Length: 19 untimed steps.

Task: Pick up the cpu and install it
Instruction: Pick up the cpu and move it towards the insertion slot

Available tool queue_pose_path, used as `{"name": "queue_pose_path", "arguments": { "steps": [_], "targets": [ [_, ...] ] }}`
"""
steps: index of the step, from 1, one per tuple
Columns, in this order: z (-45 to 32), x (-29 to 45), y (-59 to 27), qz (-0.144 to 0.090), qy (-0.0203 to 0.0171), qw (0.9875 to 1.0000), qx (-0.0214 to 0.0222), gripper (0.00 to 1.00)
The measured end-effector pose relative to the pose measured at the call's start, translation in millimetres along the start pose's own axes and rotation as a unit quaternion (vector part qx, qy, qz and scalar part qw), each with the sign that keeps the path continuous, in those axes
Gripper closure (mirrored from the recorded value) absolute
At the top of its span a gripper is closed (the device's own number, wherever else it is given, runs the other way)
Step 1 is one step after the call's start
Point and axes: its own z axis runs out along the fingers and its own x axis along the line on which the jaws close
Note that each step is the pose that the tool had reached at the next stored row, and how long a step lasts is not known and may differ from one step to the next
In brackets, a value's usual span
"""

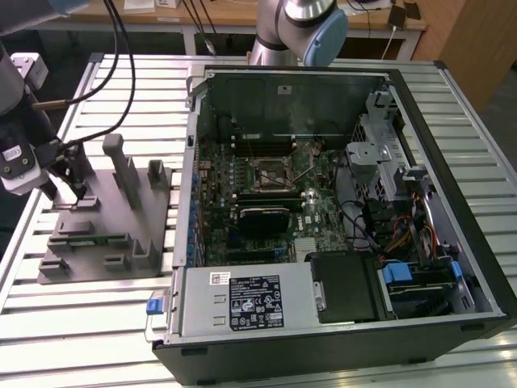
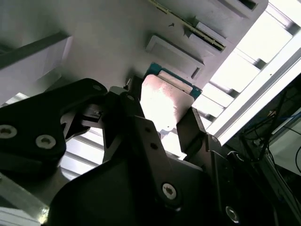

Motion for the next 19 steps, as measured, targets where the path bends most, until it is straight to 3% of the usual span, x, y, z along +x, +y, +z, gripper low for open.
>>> {"name": "queue_pose_path", "arguments": {
  "steps": [19],
  "targets": [
    [-58.4,-1.5,3.9,0.000,-0.0006,1.0000,-0.0019,0.46]
  ]
}}
